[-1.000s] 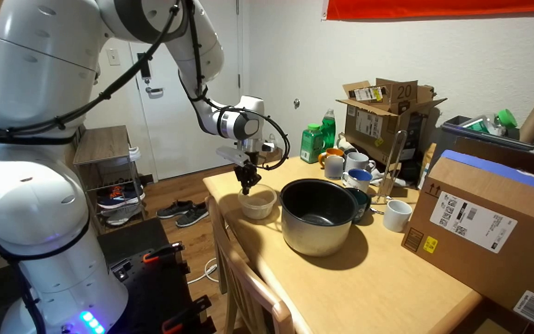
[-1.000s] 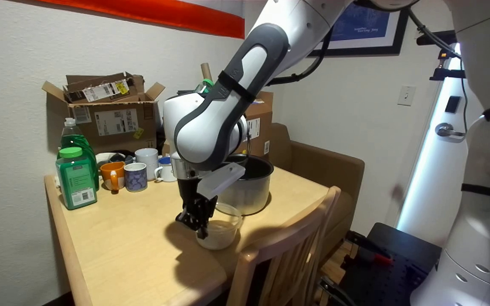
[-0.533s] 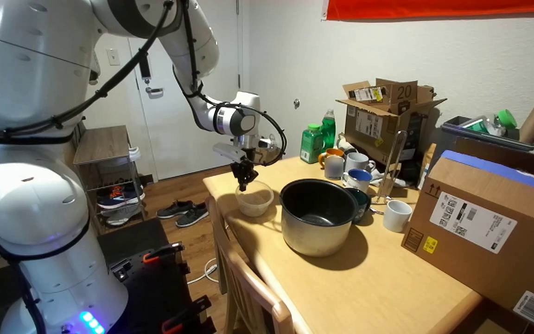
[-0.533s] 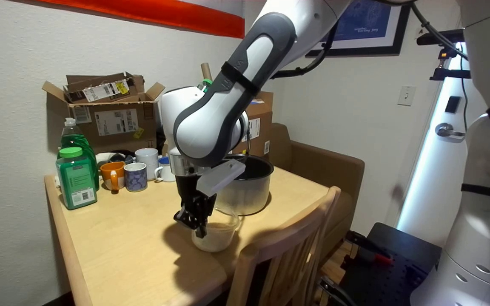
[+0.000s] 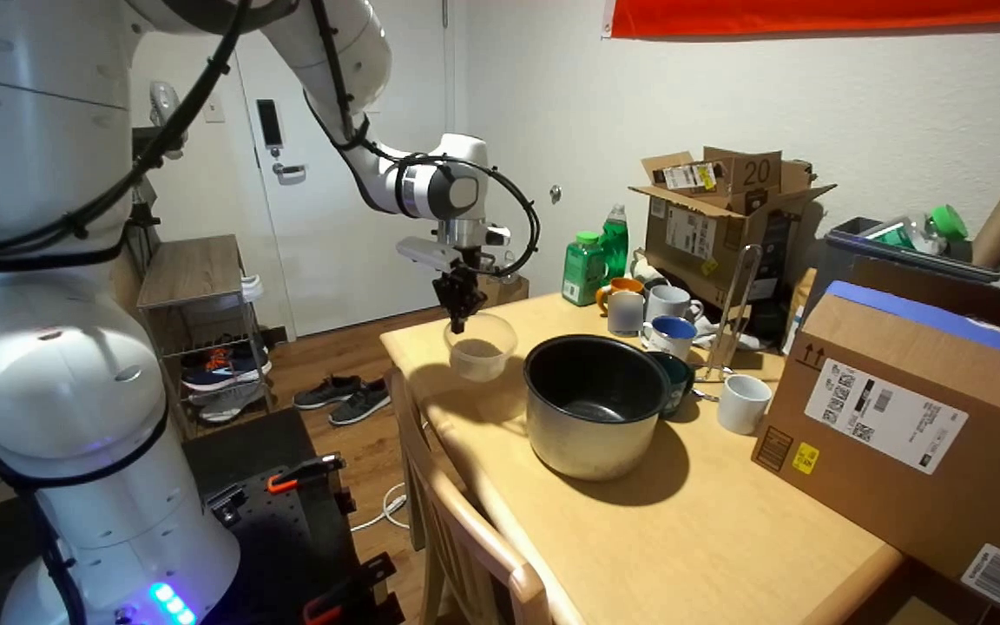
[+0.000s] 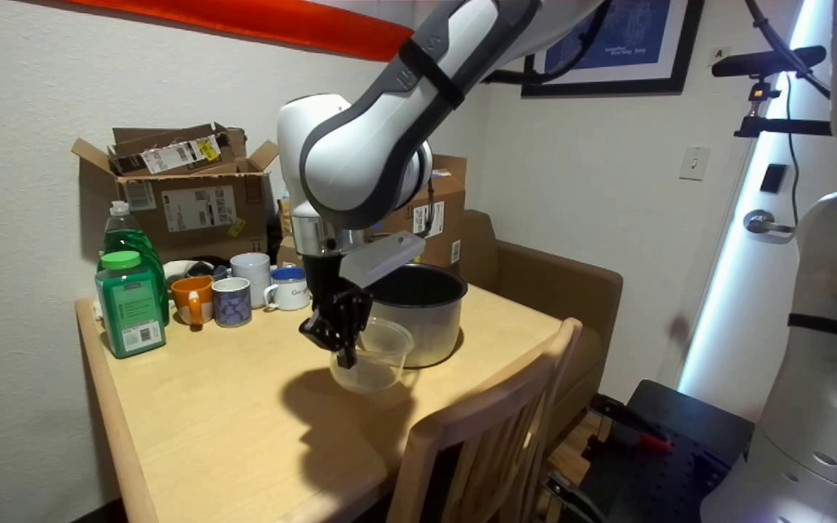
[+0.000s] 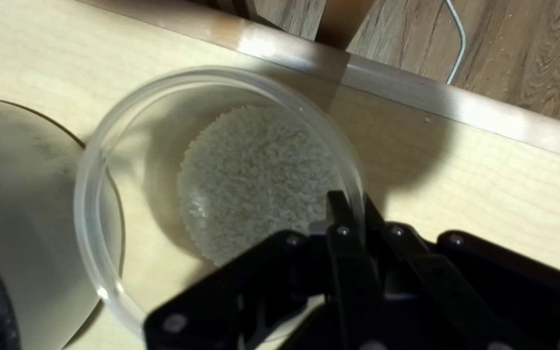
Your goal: Pick up the plastic bowl and pour its contents in the white pot.
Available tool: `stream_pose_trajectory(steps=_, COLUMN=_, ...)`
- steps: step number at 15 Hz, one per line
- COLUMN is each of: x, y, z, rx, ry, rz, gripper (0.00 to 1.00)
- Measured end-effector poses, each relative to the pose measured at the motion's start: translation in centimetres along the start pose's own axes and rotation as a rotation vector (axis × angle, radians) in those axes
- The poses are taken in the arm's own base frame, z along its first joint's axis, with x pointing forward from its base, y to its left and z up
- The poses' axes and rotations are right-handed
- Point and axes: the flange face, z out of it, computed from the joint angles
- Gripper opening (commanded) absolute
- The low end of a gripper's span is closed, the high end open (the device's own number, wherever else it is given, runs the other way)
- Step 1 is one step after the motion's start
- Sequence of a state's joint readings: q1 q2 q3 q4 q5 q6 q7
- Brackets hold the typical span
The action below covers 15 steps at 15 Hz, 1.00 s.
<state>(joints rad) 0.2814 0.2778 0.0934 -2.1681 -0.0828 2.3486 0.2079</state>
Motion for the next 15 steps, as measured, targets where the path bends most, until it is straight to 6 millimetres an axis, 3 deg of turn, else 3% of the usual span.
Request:
stream_pose_trajectory(steps=9, x=-1.2, y=1.2, z=-7.8, rx=-0.01, ry=0.056, rz=0.015, gripper=0.02)
stream_pose_trajectory(steps=10, x=-1.3, y=1.5, z=-8.6, rx=-0.01, ry=0.065, rz=0.02, gripper=0.07)
stream_pose_trajectory(steps=15, x=-1.3, y=1.4, z=-8.2, rx=-0.01, ry=0.056, rz=0.018, gripper=0.07)
